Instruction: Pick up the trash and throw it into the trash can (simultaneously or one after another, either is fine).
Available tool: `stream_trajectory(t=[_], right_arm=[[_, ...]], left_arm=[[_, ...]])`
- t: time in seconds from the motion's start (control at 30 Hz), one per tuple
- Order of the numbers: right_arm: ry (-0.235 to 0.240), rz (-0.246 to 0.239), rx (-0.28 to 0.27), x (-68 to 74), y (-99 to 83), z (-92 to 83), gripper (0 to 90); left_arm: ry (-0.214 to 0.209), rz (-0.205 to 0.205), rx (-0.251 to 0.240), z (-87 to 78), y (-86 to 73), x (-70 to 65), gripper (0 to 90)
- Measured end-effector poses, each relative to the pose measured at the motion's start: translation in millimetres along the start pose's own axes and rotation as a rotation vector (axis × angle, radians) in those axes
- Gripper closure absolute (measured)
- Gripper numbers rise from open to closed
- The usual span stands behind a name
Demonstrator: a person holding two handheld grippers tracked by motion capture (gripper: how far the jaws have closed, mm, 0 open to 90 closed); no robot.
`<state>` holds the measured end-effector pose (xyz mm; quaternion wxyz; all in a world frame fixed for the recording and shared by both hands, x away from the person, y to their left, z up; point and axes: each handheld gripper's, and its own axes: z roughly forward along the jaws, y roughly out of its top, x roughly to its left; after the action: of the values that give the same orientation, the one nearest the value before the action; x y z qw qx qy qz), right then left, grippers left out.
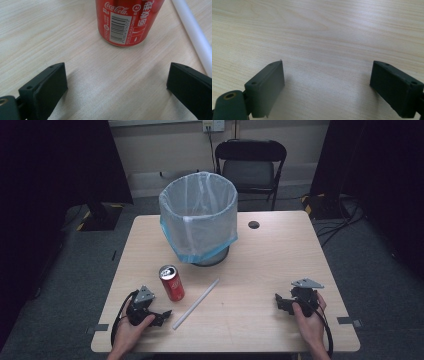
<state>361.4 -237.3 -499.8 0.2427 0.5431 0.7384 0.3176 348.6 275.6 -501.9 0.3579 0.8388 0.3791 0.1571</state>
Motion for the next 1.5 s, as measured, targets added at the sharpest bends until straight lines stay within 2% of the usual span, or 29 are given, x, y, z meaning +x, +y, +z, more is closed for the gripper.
stream_trajectory(t=[0.37, 0.43, 0.47, 0.5, 0.53, 0.7, 0.73, 0.83, 1.03, 1.1, 1.13, 1.3, 1.33, 1.43, 1.5], right_arm=[[0.000, 0.001, 0.000, 0.0, 0.0, 0.0, 11.3], [0.000, 0.001, 0.000, 0.0, 0.0, 0.0, 11.3], [0.000, 0.000, 0.000, -0.1, 0.0, 0.0, 11.2], [0.000, 0.000, 0.000, -0.1, 0.0, 0.0, 11.2], [0.000, 0.000, -0.001, -0.1, 0.0, 0.1, 11.2], [0.000, 0.001, 0.000, 0.0, 0.0, 0.0, 11.2], [0.000, 0.000, -0.001, -0.1, 0.0, 0.1, 11.3], [0.000, 0.000, 0.000, -0.1, 0.0, 0.1, 11.2], [0.000, 0.000, 0.000, -0.1, 0.0, 0.0, 11.2], [0.000, 0.000, 0.000, -0.1, 0.0, 0.1, 11.2], [0.001, -0.001, 0.000, -0.3, 0.1, 0.2, 11.1], [0.000, -0.002, -0.001, -0.4, 0.1, 0.3, 11.0], [0.000, -0.002, -0.001, -0.4, 0.1, 0.3, 11.0], [0.002, -0.004, -0.001, -0.6, 0.2, 0.4, 10.9], [0.002, -0.004, -0.001, -0.7, 0.2, 0.4, 10.9]], left_arm=[[0.013, -0.008, -0.004, -0.8, -0.2, -0.5, 3.5], [0.022, -0.018, -0.011, -2.9, -1.4, -1.3, 6.7], [0.019, -0.015, -0.034, -5.1, -3.0, -1.4, 14.1], [0.019, -0.015, -0.034, -5.1, -3.0, -1.4, 16.8], [0.017, -0.030, -0.034, -7.0, -3.9, 0.4, 16.3], [0.015, -0.054, -0.041, -10.1, -3.7, 1.2, 16.4], [0.004, -0.072, -0.061, -12.6, -2.9, 0.7, 16.5], [0.003, -0.077, -0.087, -15.7, -1.6, -0.9, 16.9], [-0.006, -0.076, -0.146, -22.7, 6.2, -4.9, 16.8], [-0.004, -0.087, -0.142, -25.4, 10.8, -8.4, 19.3], [-0.010, -0.079, -0.166, -29.9, 14.2, -12.6, 19.8], [-0.033, -0.059, -0.170, -30.2, 22.4, -15.0, 18.3], [-0.048, -0.066, -0.192, -29.1, 28.0, -15.0, 18.2], [-0.024, -0.044, -0.202, -28.3, 32.8, -15.6, 20.2], [-0.033, -0.061, -0.220, -25.8, 35.7, -14.5, 22.0]])
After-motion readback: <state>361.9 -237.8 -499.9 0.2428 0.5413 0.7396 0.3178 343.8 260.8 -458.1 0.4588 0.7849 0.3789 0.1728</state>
